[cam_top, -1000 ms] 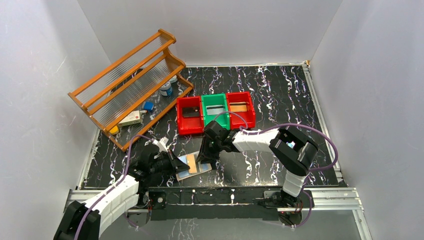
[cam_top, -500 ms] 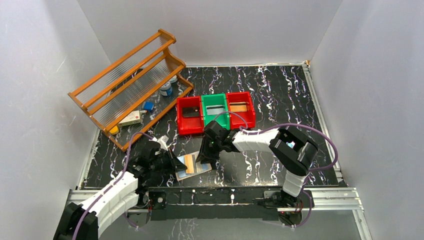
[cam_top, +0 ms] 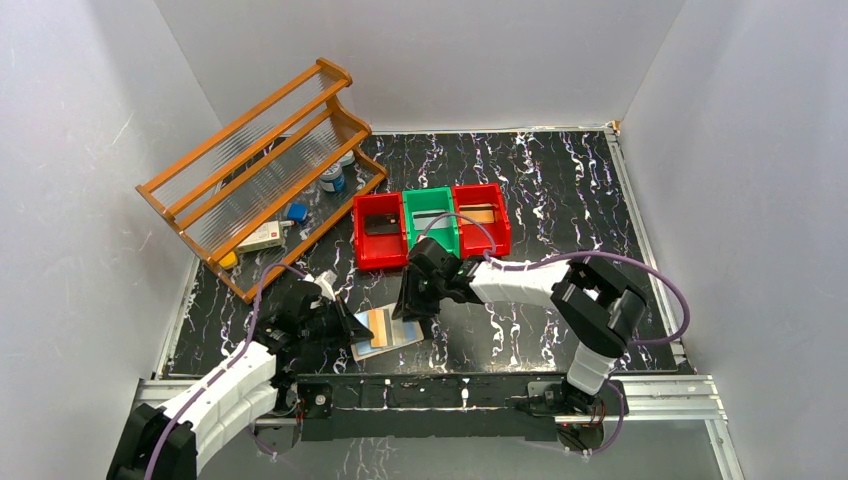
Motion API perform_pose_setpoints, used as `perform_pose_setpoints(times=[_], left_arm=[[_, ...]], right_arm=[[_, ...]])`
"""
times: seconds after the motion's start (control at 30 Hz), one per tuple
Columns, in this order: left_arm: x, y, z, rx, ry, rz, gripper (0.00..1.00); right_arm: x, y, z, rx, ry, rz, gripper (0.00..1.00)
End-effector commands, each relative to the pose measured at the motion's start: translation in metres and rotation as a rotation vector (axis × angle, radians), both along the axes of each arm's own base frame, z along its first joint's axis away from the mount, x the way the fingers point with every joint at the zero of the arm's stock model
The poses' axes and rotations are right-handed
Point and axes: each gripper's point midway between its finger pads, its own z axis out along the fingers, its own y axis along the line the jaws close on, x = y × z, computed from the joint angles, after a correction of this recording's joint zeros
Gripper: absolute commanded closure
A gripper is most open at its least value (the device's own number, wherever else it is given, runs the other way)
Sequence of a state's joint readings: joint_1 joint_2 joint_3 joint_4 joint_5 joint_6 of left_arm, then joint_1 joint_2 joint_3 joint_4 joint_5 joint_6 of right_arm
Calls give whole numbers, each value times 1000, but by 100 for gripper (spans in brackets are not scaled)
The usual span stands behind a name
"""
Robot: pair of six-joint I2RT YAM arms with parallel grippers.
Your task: Take the credit cards out of the card holder
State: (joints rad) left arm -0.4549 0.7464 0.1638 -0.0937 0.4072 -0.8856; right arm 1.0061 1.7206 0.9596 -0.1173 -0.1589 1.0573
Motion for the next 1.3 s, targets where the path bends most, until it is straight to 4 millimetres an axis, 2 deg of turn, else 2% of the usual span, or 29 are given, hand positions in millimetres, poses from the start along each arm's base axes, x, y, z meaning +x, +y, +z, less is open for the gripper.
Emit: perform_pose_setpoints(times=[0.0, 0.07, 0.2, 0.27, 0.37, 0.63, 0.8, 1.0, 1.27], left_arm=[[6, -7, 14, -28, -33, -31, 100], [6, -8, 15, -33, -35, -32, 100], [7, -10, 17, -46, -38, -36, 99], [7, -12, 19, -58, -43, -42, 98], [8, -14, 22, -66, -50, -47, 96], [7, -27, 28, -161, -45, -81, 86], [6, -31, 24, -183, -26, -87, 87], [8, -19, 19, -99, -7, -39, 97], [20, 9, 40, 76, -63, 56, 99]], right_arm=[[8, 27, 40, 120, -102, 71, 59], [4, 31, 31, 101, -83, 81, 59], [-8, 25, -5, 35, 17, 88, 57], [-13, 18, -20, -9, 64, 67, 58], [-17, 8, -31, -56, 89, 47, 59], [-23, 6, -40, -58, 127, 46, 59], [-23, 3, -42, -68, 125, 39, 59], [-20, -2, -42, -93, 112, 21, 59], [-14, -8, -41, -119, 91, -6, 59]])
